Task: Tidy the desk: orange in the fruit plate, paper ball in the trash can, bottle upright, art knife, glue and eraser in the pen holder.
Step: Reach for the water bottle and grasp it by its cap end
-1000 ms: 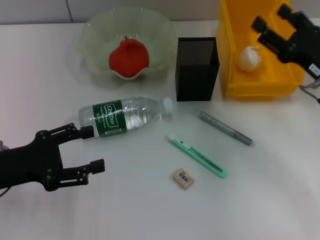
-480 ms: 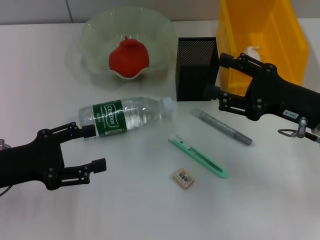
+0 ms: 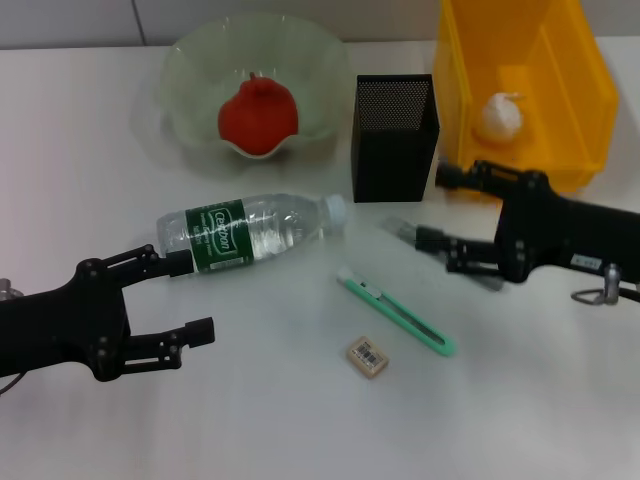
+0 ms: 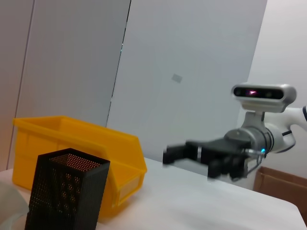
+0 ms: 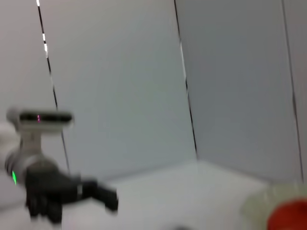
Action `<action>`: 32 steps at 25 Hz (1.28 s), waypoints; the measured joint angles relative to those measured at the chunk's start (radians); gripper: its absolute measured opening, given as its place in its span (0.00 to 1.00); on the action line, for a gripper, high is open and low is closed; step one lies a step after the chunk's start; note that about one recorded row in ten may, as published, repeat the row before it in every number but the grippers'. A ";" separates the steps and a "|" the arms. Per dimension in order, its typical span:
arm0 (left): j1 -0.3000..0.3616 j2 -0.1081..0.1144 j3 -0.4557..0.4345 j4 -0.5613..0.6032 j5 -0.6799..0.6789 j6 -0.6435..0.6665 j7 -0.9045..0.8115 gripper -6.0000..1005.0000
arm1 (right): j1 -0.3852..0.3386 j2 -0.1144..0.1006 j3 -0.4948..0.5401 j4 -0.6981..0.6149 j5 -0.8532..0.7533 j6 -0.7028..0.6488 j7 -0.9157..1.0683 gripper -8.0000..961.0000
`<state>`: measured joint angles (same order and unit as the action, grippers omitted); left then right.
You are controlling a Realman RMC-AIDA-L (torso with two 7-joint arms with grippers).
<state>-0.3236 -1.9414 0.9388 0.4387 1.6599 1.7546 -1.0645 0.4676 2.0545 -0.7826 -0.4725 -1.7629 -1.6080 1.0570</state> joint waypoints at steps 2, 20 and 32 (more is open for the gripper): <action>0.000 0.000 0.000 0.000 0.000 0.000 0.000 0.85 | -0.005 0.002 0.000 -0.027 -0.035 0.018 0.022 0.86; -0.006 -0.001 0.000 -0.001 -0.005 0.000 0.000 0.85 | -0.023 0.019 -0.009 -0.063 -0.118 0.153 0.044 0.86; -0.168 -0.043 -0.063 0.003 -0.006 -0.040 -0.074 0.85 | -0.028 0.019 -0.009 -0.060 -0.118 0.155 0.043 0.86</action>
<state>-0.4917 -1.9849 0.8756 0.4419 1.6535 1.7151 -1.1382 0.4400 2.0740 -0.7914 -0.5320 -1.8808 -1.4527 1.0998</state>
